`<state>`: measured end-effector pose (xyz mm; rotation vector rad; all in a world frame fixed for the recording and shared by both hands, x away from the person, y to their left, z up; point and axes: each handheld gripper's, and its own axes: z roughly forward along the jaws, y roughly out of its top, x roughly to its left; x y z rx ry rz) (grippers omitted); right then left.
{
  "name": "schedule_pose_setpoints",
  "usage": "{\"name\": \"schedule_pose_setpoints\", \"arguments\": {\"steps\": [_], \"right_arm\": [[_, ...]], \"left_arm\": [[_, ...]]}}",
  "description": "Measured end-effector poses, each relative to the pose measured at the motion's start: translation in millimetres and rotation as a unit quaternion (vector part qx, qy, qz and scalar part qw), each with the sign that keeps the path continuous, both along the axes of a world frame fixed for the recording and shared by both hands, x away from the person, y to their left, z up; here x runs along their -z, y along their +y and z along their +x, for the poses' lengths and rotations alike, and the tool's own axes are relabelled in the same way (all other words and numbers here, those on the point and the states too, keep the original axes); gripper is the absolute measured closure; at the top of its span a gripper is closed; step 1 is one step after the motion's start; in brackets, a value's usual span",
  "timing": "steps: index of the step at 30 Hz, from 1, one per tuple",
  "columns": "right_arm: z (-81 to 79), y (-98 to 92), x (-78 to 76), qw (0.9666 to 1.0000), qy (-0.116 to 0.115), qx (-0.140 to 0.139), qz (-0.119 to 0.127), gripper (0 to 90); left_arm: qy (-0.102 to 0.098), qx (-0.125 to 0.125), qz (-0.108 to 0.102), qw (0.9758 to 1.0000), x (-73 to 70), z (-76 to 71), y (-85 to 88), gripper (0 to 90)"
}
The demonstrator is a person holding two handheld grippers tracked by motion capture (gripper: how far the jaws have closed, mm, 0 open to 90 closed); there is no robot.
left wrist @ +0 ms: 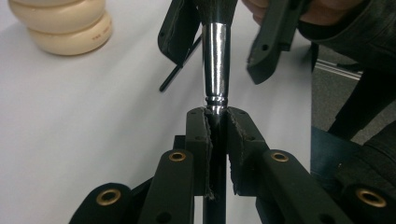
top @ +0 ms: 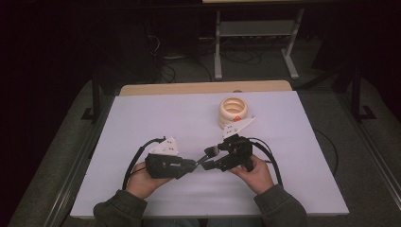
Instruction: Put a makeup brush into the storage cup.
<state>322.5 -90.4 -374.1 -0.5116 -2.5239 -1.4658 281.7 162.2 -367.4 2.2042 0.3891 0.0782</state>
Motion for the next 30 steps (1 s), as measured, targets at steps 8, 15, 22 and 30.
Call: {"name": "schedule_pose_setpoints", "arguments": {"steps": [8,15,22,30], "right_arm": [[0.6,-3.4,3.6,0.9996,0.016,-0.015,0.018,59.3],[1.1,-3.2,5.8,0.9989,0.030,-0.026,0.026,68.0],[2.0,-4.7,6.7,0.9984,0.036,-0.028,0.035,71.8],[-0.2,-4.0,5.7,0.9979,0.043,-0.036,0.033,76.6]], "left_arm": [[-0.008,0.006,0.003,0.9999,2.3,-1.6,-2.8,79.6],[-0.014,0.010,0.001,0.9999,2.6,-4.1,-4.8,79.6],[-0.015,0.010,0.002,0.9998,2.3,-5.3,-5.3,79.6],[-0.017,0.017,0.008,0.9997,5.7,-6.6,-8.7,79.4]]}}
